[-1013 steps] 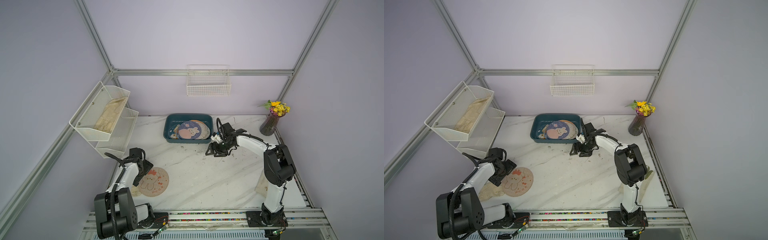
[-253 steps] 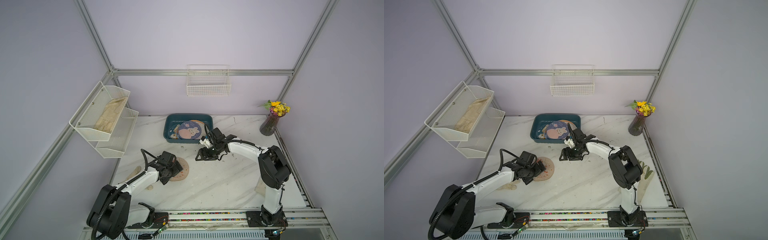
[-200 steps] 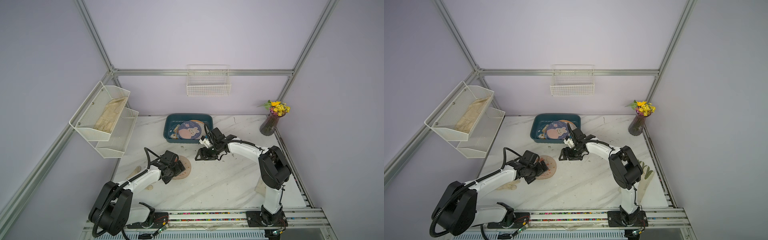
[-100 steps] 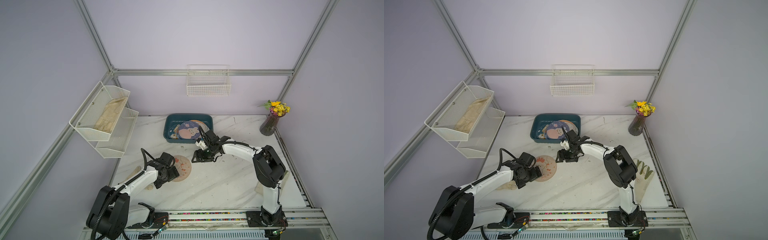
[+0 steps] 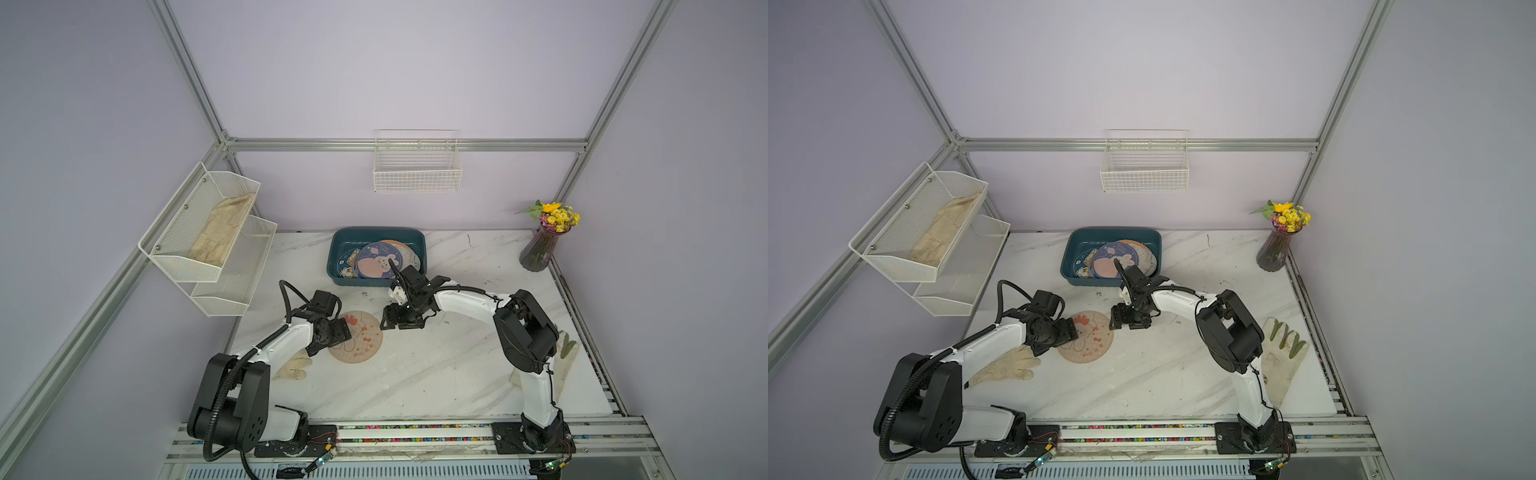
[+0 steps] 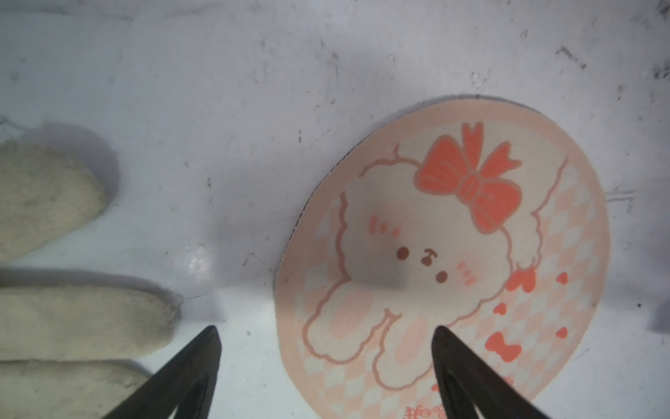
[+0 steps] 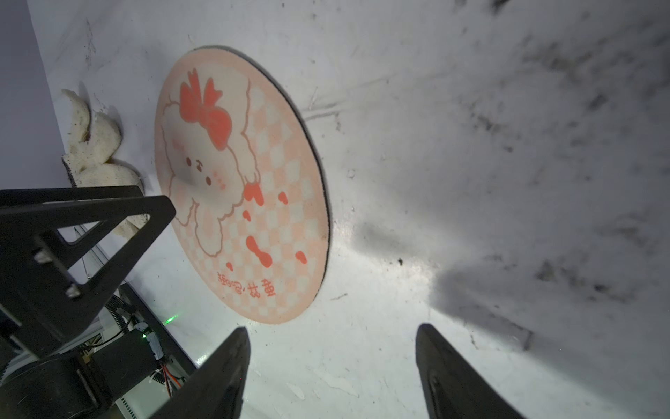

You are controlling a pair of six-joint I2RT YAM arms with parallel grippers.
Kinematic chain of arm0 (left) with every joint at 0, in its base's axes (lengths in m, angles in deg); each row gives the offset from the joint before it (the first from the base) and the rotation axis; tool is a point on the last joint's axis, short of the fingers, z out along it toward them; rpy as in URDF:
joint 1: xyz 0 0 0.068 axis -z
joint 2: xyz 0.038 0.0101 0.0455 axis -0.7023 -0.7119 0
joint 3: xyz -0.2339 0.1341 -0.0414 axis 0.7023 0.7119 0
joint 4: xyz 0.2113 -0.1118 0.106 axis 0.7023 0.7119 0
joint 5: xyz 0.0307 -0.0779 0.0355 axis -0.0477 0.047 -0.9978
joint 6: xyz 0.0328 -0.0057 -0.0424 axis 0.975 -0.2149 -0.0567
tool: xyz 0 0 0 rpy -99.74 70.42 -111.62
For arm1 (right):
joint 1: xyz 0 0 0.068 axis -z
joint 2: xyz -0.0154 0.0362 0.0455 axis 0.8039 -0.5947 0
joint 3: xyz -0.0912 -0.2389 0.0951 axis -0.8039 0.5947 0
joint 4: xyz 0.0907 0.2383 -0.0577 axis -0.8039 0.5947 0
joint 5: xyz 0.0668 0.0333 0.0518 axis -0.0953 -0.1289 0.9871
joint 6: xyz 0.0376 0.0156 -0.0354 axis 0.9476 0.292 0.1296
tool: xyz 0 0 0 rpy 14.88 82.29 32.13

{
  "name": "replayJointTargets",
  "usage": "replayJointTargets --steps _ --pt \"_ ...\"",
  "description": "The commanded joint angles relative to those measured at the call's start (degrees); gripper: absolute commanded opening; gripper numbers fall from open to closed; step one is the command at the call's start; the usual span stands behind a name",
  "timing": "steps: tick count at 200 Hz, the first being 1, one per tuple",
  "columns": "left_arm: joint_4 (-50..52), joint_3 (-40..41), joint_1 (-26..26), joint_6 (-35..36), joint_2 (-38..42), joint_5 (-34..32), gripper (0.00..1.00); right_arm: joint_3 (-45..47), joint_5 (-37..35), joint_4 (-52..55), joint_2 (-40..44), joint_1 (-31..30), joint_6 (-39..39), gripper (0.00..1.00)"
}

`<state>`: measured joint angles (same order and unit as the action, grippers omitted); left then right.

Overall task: Put the coasters into the storage box
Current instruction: Pick up the coaster from the center of the board.

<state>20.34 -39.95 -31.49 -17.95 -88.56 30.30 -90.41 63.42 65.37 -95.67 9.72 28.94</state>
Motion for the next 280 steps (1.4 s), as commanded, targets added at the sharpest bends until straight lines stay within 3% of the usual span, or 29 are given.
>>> replayJointTargets --steps 1,97,136,280 --pt "-1.51 -4.46 -0.47 2.73 -0.07 0.89 0.88 -1.88 -1.77 1.24 -1.32 -0.91 1.45 0.73" --pt "-7.87 -1.37 -0.75 3.72 -0.90 2.72 0.84 -4.38 -3.27 0.39 -4.59 -2.42 2.80 0.72" --pt "-8.51 -1.35 -0.82 4.74 -4.77 3.91 0.82 -6.23 -4.39 0.63 -6.21 -2.96 3.40 0.68" --pt "-10.57 1.07 0.12 5.23 -5.88 11.05 0.75 -7.29 -5.00 1.16 -8.54 -4.37 5.64 0.62"
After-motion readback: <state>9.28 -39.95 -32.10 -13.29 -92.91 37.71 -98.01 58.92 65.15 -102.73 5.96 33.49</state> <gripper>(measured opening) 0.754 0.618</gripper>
